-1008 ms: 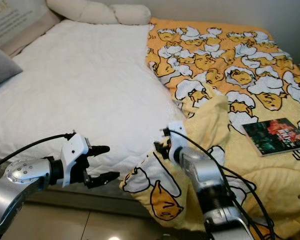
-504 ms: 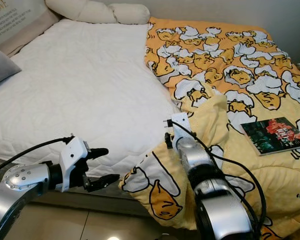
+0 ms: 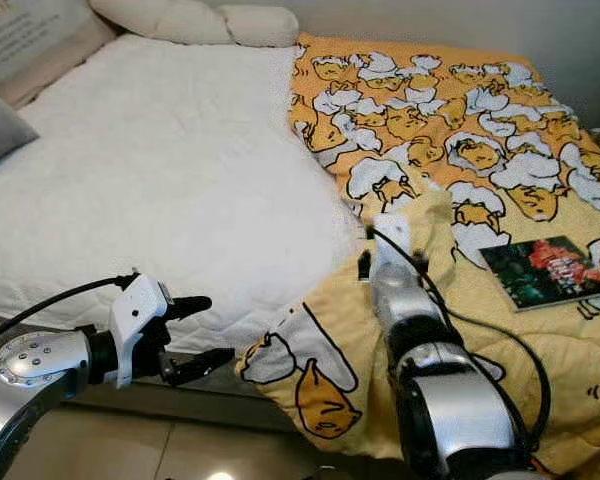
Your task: Clean up the room
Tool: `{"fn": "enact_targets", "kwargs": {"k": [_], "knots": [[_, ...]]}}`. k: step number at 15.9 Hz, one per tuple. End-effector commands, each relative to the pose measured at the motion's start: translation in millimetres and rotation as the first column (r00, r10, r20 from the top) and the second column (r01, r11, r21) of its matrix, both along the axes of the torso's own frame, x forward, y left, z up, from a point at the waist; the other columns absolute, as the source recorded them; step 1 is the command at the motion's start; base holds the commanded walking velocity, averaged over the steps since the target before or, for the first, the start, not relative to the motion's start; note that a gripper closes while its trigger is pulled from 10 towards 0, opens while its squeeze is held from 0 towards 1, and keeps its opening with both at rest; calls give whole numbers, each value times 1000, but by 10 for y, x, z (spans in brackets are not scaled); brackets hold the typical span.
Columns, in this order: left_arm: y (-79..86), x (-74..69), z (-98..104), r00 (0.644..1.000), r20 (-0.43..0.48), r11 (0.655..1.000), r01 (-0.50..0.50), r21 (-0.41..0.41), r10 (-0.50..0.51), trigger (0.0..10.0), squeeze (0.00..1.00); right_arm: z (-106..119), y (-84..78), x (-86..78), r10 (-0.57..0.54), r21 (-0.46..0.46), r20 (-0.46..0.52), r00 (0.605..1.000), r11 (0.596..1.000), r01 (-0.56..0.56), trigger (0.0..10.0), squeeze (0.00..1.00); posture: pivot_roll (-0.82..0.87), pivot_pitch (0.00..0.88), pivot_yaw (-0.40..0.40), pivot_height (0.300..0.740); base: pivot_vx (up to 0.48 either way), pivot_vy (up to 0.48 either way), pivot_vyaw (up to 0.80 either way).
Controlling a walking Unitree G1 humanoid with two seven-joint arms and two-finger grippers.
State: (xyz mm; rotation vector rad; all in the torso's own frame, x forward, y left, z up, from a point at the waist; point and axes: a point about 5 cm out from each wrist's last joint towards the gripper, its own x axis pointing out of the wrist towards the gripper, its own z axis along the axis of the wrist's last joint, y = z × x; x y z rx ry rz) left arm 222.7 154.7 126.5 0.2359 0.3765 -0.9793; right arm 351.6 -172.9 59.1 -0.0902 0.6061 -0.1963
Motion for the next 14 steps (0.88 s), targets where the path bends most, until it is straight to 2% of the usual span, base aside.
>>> {"fn": "enact_targets", "kwargs": {"k": [1,4,7,9,10,11,12,14], "knots": [[5,10,41,1000,18,1000,-8,3,8,10000,0,-90,-16,-65,1,81,-44,999,997,3,10000,0,-21,0,-67,740,0,0,0],[-1,8,45,1000,18,1000,-7,2,7,10000,0,-273,0,-199,29,154,-114,993,988,-11,10000,0,-20,0,-61,740,0,0,0],[-23,29,44,1000,19,1000,14,6,-14,10000,0,-403,-30,-305,9,207,-175,984,978,28,10000,0,-20,0,-61,740,0,0,0],[-31,48,51,999,19,999,30,14,-30,10000,0,-469,12,-355,16,290,-198,980,956,43,10000,0,-11,0,-52,740,0,0,0],[-31,51,56,999,18,999,38,19,-38,10000,0,-486,34,-368,19,322,-201,979,945,48,9176,0,-10,0,-48,740,0,0,0],[-20,49,61,999,17,999,45,25,-46,10000,0,-493,44,-371,12,358,-192,981,932,58,2902,0,-7,0,-36,740,0,0,0],[-7,49,66,999,14,998,50,30,-50,10000,0,-488,55,-364,24,388,-176,984,920,47,0,0,-9,0,-24,740,0,0,0],[5,54,56,998,5,997,66,42,-67,10000,0,-463,66,-341,61,400,-152,986,916,5,0,0,-20,0,-4,740,0,0,0]]}}
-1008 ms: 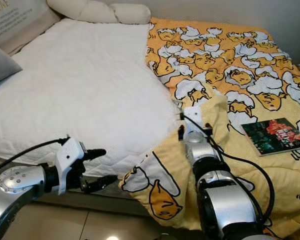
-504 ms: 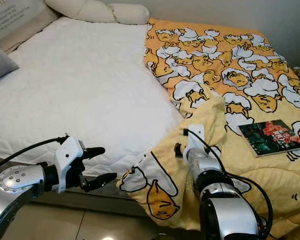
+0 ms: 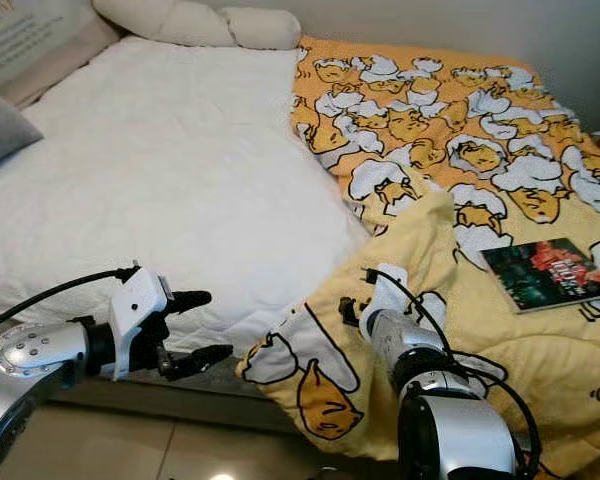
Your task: Clean up the room
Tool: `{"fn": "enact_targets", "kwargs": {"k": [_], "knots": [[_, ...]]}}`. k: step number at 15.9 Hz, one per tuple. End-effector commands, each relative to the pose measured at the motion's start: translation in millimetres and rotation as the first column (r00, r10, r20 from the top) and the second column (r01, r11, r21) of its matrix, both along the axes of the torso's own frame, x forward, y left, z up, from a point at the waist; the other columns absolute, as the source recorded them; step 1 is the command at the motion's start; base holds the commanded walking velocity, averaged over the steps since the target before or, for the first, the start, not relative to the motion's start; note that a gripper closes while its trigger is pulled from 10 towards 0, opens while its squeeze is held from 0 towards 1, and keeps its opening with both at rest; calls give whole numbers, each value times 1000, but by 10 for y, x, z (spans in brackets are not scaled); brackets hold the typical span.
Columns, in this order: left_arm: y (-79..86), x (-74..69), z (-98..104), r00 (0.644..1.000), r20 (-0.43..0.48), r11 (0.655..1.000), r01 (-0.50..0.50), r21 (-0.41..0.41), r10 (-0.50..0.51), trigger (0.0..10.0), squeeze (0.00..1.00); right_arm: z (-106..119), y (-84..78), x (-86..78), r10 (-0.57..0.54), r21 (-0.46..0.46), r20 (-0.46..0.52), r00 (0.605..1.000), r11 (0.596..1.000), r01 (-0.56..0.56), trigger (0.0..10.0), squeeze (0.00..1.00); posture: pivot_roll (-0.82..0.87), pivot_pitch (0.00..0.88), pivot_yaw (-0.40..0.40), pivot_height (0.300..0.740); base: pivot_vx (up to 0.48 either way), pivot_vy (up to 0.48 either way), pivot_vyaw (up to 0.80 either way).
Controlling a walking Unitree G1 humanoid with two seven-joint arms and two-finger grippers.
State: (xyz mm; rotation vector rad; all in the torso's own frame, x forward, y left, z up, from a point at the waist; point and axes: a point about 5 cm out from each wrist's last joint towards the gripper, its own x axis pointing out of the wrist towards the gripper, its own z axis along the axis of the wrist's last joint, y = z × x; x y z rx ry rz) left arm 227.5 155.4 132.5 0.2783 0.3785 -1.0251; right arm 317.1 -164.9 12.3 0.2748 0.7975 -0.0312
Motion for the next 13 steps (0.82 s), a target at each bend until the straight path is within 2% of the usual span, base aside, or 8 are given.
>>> {"fn": "enact_targets", "kwargs": {"k": [1,6,13], "knots": [[-10,13,-4,1000,-2,1000,17,11,-16,10000,0,17,-17,15,4,8,11,1000,1000,-4,0,0,-21,0,-1,740,0,0,0],[-21,109,20,1000,20,1000,16,15,-16,10000,0,8,18,7,73,-6,18,997,997,-73,0,0,-26,0,-3,740,0,0,0],[-6,128,-25,1000,2,1000,10,2,-10,10000,0,-48,-1,-50,114,-21,7,993,993,-114,0,0,-44,0,23,740,0,0,0]]}}
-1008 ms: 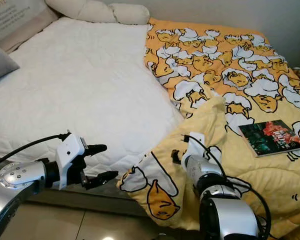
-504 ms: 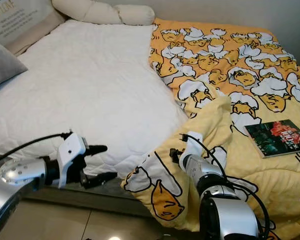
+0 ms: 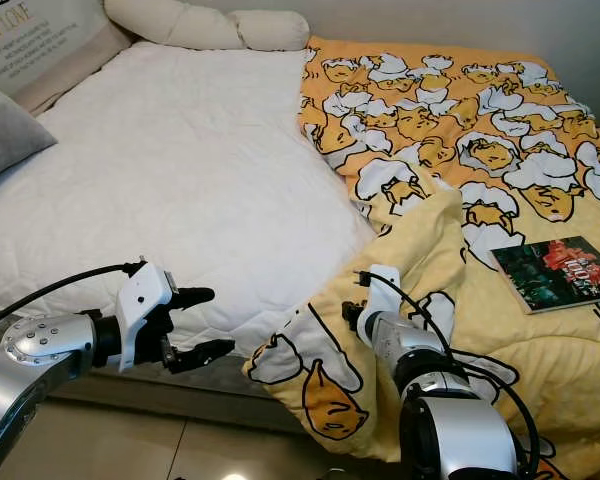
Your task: Clean up the room
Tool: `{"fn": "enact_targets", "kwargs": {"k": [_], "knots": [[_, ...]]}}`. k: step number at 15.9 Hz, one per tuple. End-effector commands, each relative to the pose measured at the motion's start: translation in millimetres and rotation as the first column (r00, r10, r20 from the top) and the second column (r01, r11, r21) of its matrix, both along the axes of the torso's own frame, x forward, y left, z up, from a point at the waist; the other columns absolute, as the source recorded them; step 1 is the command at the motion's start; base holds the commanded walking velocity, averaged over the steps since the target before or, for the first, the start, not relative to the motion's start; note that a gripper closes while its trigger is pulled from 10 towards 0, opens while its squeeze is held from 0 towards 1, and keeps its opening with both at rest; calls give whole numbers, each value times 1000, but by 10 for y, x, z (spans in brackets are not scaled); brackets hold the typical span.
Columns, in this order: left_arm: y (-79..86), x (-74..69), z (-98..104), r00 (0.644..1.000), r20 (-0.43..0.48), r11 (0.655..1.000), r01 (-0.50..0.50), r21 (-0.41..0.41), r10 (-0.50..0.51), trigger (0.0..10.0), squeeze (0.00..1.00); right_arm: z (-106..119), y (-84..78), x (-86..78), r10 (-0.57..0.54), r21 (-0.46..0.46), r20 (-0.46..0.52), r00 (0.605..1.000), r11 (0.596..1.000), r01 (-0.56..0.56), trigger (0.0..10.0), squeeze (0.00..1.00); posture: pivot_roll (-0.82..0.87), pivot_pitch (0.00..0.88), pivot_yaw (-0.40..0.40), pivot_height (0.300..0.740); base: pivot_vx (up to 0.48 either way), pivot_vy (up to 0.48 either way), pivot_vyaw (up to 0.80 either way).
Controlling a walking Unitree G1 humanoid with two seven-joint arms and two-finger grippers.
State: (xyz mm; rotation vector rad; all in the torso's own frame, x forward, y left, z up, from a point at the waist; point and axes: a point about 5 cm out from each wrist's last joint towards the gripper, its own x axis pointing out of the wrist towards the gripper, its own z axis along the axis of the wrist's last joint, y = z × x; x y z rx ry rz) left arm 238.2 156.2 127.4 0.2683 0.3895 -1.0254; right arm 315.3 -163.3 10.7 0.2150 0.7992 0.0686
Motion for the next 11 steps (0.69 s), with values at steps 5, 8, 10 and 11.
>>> {"fn": "enact_targets", "kwargs": {"k": [5,8,10,11], "knots": [[133,91,-14,1000,-9,1000,9,30,-8,10000,0,-40,80,-32,26,-9,25,999,1000,-26,0,0,-95,0,101,740,0,0,0],[115,108,-12,1000,-7,999,13,29,-13,10000,0,-68,71,-68,67,-3,23,998,998,-67,0,0,-86,0,100,740,0,0,0],[102,104,-8,1000,-5,1000,17,26,-16,10000,0,-73,56,-80,102,-8,29,994,995,-101,0,0,-76,0,94,740,0,0,0],[97,100,1,1000,-1,1000,17,23,-17,10000,0,-56,71,-72,143,1,41,989,990,-143,0,0,-61,0,74,740,0,0,0]]}}
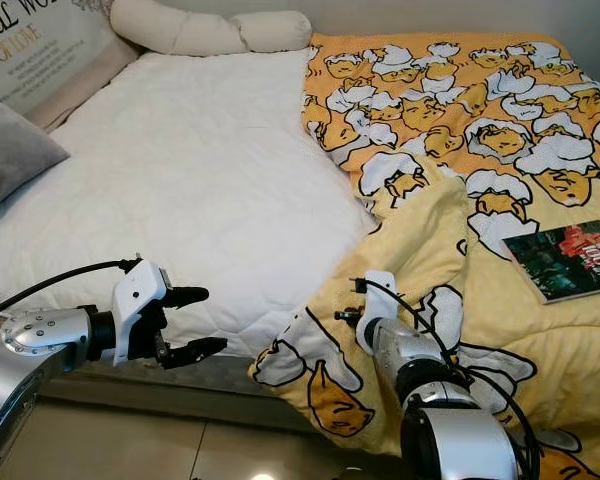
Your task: Clean up the room
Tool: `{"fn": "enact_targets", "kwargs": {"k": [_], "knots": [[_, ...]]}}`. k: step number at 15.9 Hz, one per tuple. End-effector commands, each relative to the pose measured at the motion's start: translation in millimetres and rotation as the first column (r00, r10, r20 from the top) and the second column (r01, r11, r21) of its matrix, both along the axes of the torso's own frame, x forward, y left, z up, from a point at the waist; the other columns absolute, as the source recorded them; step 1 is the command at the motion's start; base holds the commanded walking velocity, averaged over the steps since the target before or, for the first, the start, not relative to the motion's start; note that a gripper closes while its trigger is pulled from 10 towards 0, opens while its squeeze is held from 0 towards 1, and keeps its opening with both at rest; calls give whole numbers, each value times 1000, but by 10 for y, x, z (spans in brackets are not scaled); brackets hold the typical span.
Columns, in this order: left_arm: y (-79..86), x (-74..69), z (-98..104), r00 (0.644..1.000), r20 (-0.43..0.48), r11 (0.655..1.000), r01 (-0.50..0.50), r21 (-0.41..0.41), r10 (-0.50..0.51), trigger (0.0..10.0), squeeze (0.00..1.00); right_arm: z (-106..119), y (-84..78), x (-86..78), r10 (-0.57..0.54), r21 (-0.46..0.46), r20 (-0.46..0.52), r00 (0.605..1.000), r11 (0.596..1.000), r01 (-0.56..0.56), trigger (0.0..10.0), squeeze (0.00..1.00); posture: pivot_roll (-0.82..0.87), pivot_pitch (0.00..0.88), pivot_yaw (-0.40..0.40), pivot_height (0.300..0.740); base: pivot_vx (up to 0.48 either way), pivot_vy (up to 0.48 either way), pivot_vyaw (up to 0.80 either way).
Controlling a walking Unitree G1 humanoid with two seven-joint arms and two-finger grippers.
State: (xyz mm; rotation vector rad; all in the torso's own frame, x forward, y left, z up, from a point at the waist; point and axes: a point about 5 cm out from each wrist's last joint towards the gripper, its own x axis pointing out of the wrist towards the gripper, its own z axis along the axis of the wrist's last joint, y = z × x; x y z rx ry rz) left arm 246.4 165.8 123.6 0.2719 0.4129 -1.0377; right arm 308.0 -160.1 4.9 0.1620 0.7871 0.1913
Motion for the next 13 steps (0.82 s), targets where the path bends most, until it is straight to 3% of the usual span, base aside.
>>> {"fn": "enact_targets", "kwargs": {"k": [1,2,3,4,6,7,8,10,12,13], "knots": [[8,16,41,1000,22,1000,2,10,-2,10000,0,15,61,5,48,16,22,999,999,-48,0,0,-60,0,66,740,0,0,0],[51,11,28,999,30,1000,-21,13,20,10000,0,54,167,14,154,66,37,987,986,-156,0,0,-64,0,58,740,0,0,0],[60,11,23,999,30,1000,-26,14,26,10000,0,67,202,17,185,82,44,982,979,-188,0,0,-64,0,57,740,0,0,0],[57,1,15,999,30,999,-30,10,30,10000,0,108,310,13,275,140,69,959,949,-282,0,0,-63,0,55,740,0,0,0],[26,-12,14,999,30,1000,-28,3,28,10000,0,177,516,-48,454,238,121,883,850,-470,0,0,-56,0,50,740,0,0,0],[3,-15,21,999,31,1000,-25,-2,25,10000,0,230,674,-153,606,293,167,778,723,-626,0,0,-52,0,46,740,0,0,0],[0,-18,26,999,32,1000,-22,-3,23,10000,0,258,731,-206,658,313,188,729,664,-679,0,0,-50,0,44,740,0,0,0],[15,-34,38,999,33,1000,-17,-2,17,10000,0,413,866,-394,778,384,263,571,459,-801,0,0,-49,0,41,740,0,0,0],[23,-43,41,999,31,1000,-13,0,13,10000,0,464,887,-464,814,394,277,511,389,-833,0,0,-48,0,40,740,0,0,0],[25,-61,38,1000,28,1000,-12,0,12,10000,0,487,880,-581,859,411,270,435,305,-859,0,0,-43,0,33,740,0,0,0]]}}
